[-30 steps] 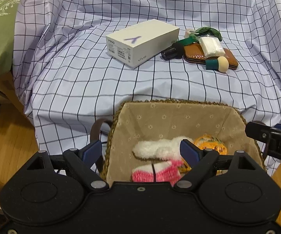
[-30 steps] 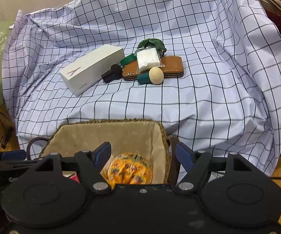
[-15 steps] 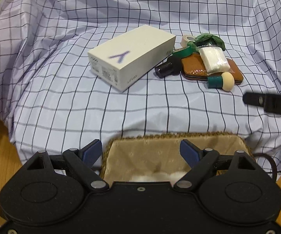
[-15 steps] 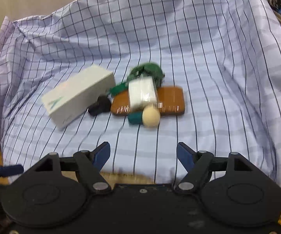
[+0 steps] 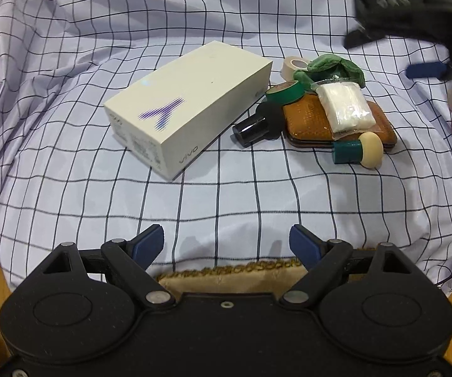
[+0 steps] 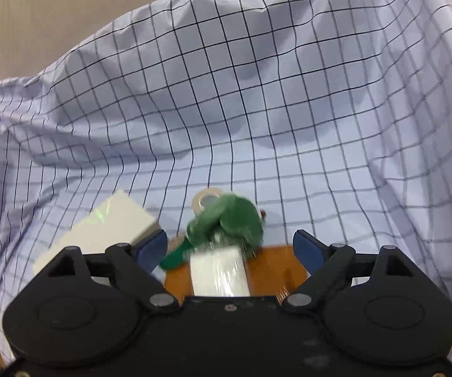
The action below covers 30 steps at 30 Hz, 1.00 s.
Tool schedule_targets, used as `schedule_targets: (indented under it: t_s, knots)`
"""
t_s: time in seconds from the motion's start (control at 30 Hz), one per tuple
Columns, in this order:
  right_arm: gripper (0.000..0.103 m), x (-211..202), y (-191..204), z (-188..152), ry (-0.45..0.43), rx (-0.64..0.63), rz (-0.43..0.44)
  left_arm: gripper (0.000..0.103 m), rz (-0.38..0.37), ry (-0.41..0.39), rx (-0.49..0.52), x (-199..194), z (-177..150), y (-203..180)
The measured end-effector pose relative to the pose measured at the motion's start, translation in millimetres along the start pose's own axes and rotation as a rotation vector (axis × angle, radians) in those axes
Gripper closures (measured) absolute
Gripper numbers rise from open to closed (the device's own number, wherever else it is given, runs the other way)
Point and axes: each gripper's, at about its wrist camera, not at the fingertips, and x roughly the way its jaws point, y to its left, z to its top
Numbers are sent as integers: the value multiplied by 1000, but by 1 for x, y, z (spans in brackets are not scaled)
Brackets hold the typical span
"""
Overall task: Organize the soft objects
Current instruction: 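Grasp the green plush toy with the right gripper while the left gripper approaches the beige tape roll, then grasp the beige tape roll with the left gripper while the right gripper lifts the plush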
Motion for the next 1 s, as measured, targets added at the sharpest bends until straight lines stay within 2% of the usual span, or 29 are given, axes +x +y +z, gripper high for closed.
schedule_targets:
  t_s: [0.1, 0.23, 0.47, 0.53, 0.6, 0.7, 0.87, 1.0]
  knots:
    - [11, 21, 3, 13, 7, -3, -27, 20, -2, 0, 9, 4, 5, 0]
    - [11, 51, 4, 25, 65, -4, -15, 20, -1, -2, 17, 8, 9, 0]
    - [32, 96, 0, 32, 201, -7, 8, 20, -2, 3, 29, 13, 16, 3]
    - [34, 105, -3, 33, 232, 4, 23, 20, -3, 5, 33, 15, 18, 3]
    - [43, 111, -5, 32, 258, 11, 33, 20, 2, 2, 40, 16, 22, 3]
    - [49, 115, -7, 34, 261, 5, 38, 20, -1, -5, 53, 15, 30, 2]
    - [50, 104, -22, 40, 218, 52, 67, 20, -12, -27, 83, 11, 50, -1]
    - [50, 91, -39, 47, 159, 86, 26, 20, -27, -51, 101, 8, 74, -8]
